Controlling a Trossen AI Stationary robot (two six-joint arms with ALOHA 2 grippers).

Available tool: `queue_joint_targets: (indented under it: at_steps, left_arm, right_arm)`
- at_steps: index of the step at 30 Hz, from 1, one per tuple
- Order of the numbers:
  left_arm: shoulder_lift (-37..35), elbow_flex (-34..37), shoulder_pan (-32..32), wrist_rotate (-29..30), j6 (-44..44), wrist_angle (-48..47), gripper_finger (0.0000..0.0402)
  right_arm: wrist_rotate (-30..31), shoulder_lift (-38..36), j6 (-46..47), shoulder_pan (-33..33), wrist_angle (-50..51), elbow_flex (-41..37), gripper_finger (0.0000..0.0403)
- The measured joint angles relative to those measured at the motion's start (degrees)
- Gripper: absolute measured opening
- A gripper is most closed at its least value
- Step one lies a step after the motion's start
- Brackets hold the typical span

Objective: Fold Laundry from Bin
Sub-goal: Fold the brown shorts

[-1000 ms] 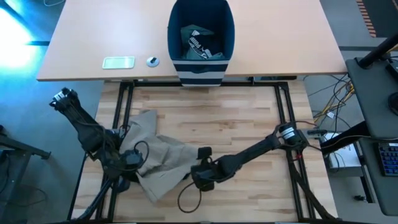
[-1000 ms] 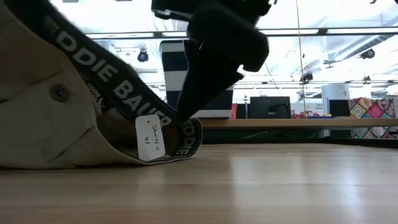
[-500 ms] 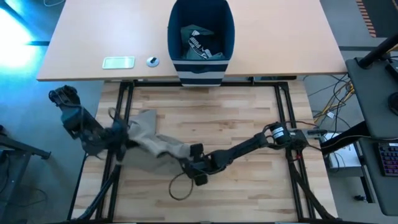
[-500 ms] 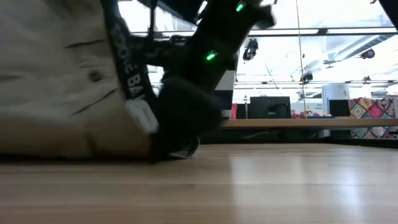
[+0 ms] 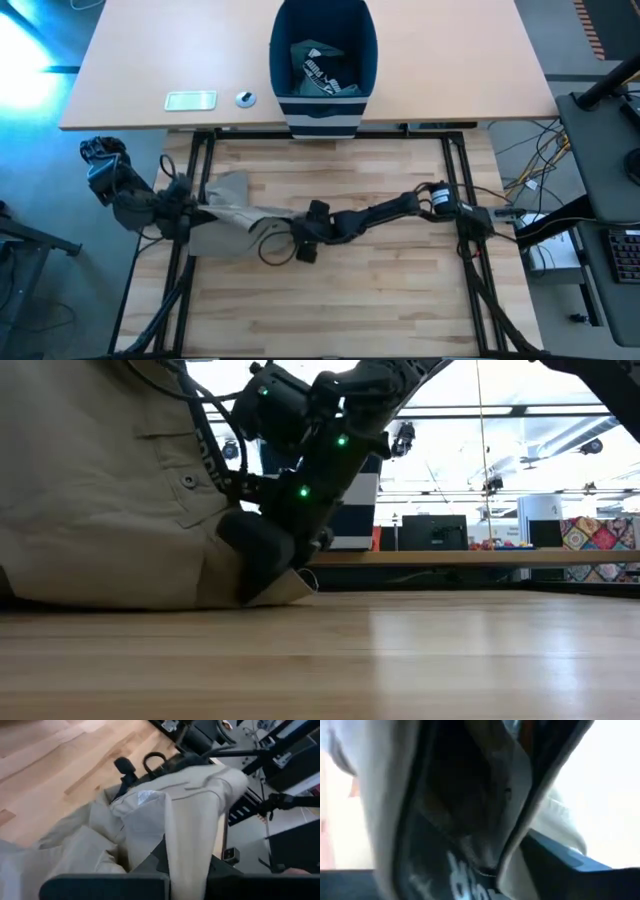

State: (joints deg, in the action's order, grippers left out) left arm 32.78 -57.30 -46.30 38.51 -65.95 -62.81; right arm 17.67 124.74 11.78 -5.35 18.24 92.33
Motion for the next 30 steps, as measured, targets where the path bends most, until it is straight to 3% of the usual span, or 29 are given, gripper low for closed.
queue_joint_targets:
  at_steps: [5,6,9,14,20,27,30]
  left_arm:
    - [0.0,-2.6,0.0,-0.1,5.2,0.0,0.0000]
    - [0.3,-3.7,0.0,0.2,6.8,0.3,0.0000]
    - [1.9,-7.9,0.0,2.2,14.2,3.7,0.0000]
    - [7.3,-17.5,0.0,2.6,33.8,14.1,0.0000]
    - [15.5,-28.6,0.0,5.1,43.5,15.1,0.0000]
    - [25.9,-38.4,0.0,-3.2,44.8,16.5,0.0000]
    - [30.6,-41.5,0.0,-1.7,44.9,15.7,0.0000]
  right_arm:
    - [-1.7,-2.8,-1.6,0.4,7.4,3.1,0.0036]
    - [-1.5,-3.7,-2.4,0.4,10.6,4.6,0.0025]
    - [1.1,-7.8,-4.5,-0.2,23.6,11.5,0.0013]
    - [2.9,-15.6,-6.1,-3.0,40.4,26.1,0.0011]
    - [1.3,-23.7,-4.9,-8.2,40.9,36.6,0.0010]
    - [-14.5,-30.5,1.9,-15.2,36.4,42.2,0.0010]
    - [-15.4,-32.8,4.5,-17.3,38.7,42.1,0.0010]
